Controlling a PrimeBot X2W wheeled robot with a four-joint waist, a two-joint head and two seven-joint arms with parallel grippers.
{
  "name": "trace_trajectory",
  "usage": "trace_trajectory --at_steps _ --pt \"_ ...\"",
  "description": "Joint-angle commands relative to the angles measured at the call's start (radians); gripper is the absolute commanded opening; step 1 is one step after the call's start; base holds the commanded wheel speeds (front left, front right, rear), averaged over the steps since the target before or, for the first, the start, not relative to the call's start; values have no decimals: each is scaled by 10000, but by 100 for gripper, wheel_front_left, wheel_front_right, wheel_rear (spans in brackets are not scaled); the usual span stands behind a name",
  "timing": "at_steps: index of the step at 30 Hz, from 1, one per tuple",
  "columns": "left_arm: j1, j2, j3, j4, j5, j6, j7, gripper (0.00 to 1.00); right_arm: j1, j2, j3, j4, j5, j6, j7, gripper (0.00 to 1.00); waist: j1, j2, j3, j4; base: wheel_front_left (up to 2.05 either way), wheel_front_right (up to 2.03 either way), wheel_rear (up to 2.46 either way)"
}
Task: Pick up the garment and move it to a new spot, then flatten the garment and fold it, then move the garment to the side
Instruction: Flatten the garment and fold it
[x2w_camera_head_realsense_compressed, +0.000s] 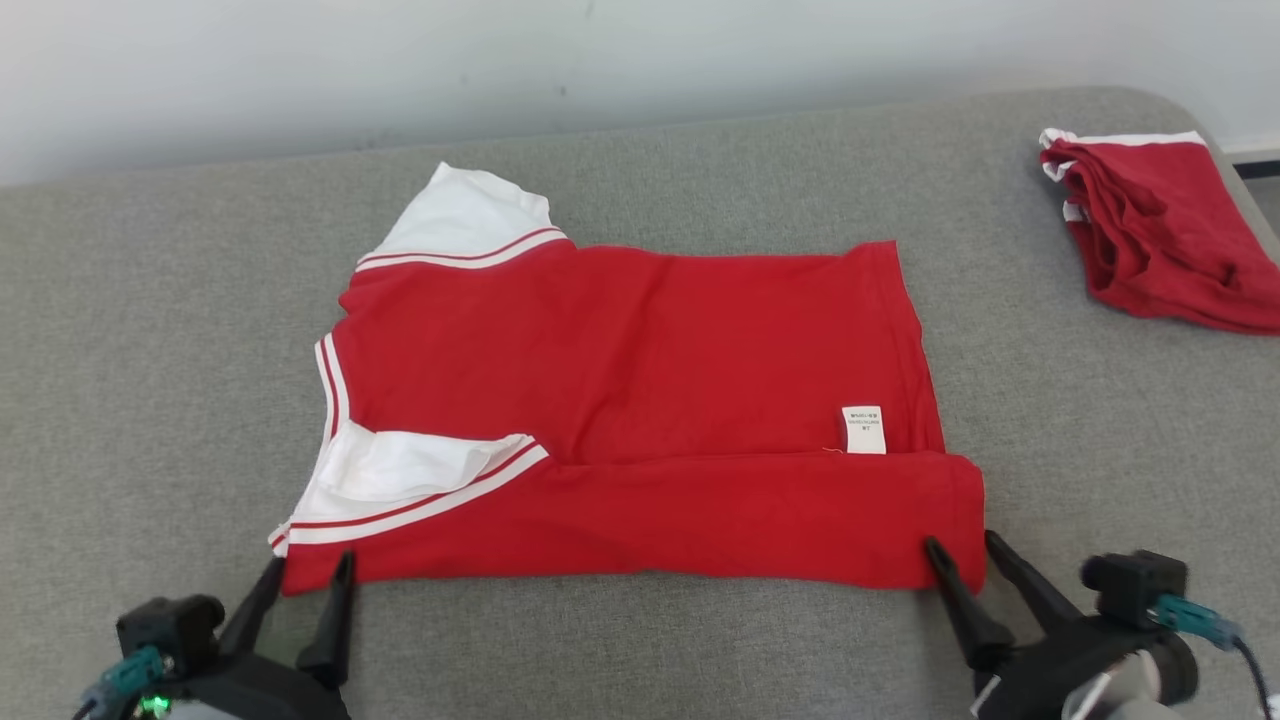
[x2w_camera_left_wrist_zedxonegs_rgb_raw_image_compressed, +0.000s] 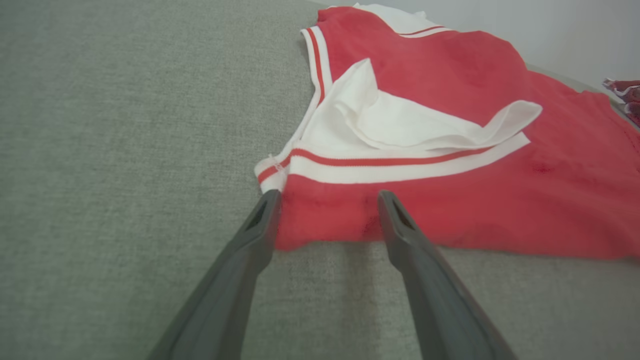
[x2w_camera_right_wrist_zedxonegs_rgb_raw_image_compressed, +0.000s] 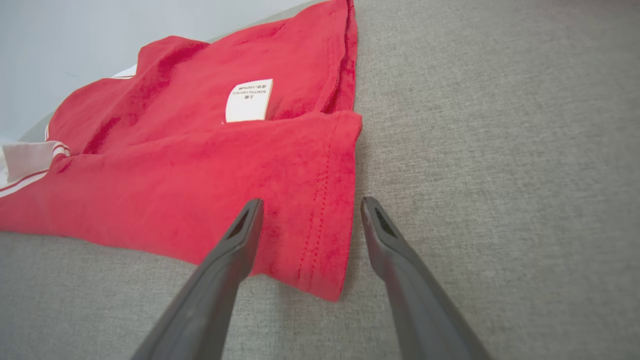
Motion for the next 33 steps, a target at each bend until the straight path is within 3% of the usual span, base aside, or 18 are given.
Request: trace_trajectory --at_steps 1,6,7,8,9,10,18,28,32,33 --pt "-279 42 2 174 142 68 -34 100 -209 182 59 184 -136 -27 102 100 1 -1 138 -50 0 0 0" --pt "-633 61 -112 866 446 303 -46 100 -604 702 244 907 -267 -27 323 100 1 -1 231 -76 0 0 0" --pt "-646 1 -218 1008 394 255 95 100 -631 785 302 1023 -243 -27 314 30 1 -1 210 -58 0 0 0" --pt "-642 -107 -207 1135 255 159 143 83 -632 836 360 1115 -231 -27 283 0 1 -1 183 -43 0 0 0" --pt "-649 -149 -183 1220 193 126 109 33 -631 879 405 1178 -191 -27 227 0 1 -1 143 -31 0 0 0" --pt "-662 -162 -220 1281 207 72 68 0 -629 897 433 1237 -163 -27 170 0 1 -1 88 -14 0 0 0" --pt "-209 -310 -303 1332 164 -34 -211 0 -387 613 531 1332 56 -27 -285 0 1 -1 -812 245 0 0 0" --pt "1733 -663 -171 169 -147 243 -407 0 888 -542 324 725 229 -27 49 0 1 -1 -1465 766 0 0 0" --pt "2115 -852 -206 46 -175 273 -418 0 1299 -671 48 510 315 -27 273 0 1 -1 -1528 849 0 0 0" --pt "2167 -924 -250 4 -153 302 -420 0 1337 -674 -52 431 271 -27 325 7 1 -1 -1543 859 0 0 0"
